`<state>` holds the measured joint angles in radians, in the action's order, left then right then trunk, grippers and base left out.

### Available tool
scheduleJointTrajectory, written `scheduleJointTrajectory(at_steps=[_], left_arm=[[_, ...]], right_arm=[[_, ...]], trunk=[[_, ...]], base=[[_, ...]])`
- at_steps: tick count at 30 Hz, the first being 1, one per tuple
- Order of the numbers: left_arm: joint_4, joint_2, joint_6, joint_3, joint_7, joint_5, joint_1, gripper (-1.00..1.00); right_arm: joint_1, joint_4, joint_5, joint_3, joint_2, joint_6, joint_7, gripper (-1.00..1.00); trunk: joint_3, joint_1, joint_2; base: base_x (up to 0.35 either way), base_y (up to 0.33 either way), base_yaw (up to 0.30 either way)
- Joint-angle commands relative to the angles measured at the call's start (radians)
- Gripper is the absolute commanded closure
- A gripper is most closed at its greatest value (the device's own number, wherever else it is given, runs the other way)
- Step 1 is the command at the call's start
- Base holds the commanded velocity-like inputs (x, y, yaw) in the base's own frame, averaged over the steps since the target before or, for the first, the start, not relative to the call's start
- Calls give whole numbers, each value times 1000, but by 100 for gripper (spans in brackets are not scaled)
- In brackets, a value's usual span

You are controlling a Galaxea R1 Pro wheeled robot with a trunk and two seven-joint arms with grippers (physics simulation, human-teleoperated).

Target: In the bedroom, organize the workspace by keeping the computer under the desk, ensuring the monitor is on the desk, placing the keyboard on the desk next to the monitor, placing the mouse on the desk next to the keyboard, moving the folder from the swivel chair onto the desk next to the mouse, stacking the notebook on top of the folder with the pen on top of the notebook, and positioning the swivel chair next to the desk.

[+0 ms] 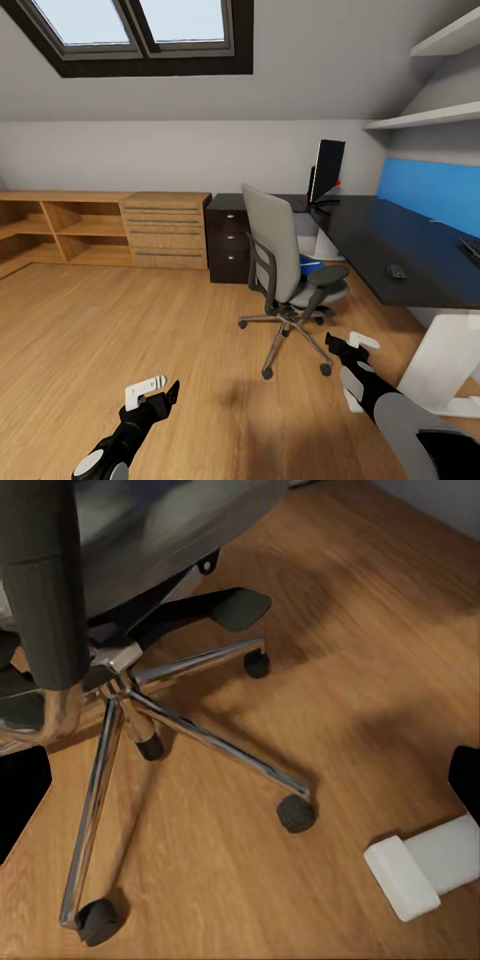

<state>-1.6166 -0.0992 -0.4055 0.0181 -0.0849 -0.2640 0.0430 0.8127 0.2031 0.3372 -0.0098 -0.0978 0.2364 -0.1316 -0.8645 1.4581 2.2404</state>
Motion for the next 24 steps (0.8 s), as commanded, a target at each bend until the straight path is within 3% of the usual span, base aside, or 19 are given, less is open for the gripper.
scheduleJointTrajectory(at_steps=[1,6,7,12,14,19,24], left_arm=[[-2,0,-5,0,-6,-11,0,-100],[-1,-1,-5,0,-5,-11,0,-100],[2,-2,-5,-9,-6,-10,0,-100],[5,-1,-4,-35,-8,-9,0,-100],[5,-1,-4,-37,-8,-9,0,-100],[24,1,-4,-41,-9,-8,0,-100],[28,2,-4,-41,-9,-7,0,-100]], right_arm=[[5,0,3,-1,-1,0,-1,-100],[28,-1,10,-1,-4,-40,-7,-100],[36,0,13,-2,-5,-97,-12,-100],[40,1,16,-3,-1,-126,-14,-100],[40,1,16,-4,1,-127,-13,-100],[40,-1,17,-6,3,-49,-12,-100],[40,-6,16,-6,3,-38,-12,-100]], trunk=[[-4,4,8],[-20,23,43],[-23,27,50],[-38,46,85],[-45,54,99],[-45,54,99],[-45,54,99]], base=[[0,0,0],[0,0,0],[0,0,0],[0,0,0],[0,0,0],[0,0,0],[26,0,0]])
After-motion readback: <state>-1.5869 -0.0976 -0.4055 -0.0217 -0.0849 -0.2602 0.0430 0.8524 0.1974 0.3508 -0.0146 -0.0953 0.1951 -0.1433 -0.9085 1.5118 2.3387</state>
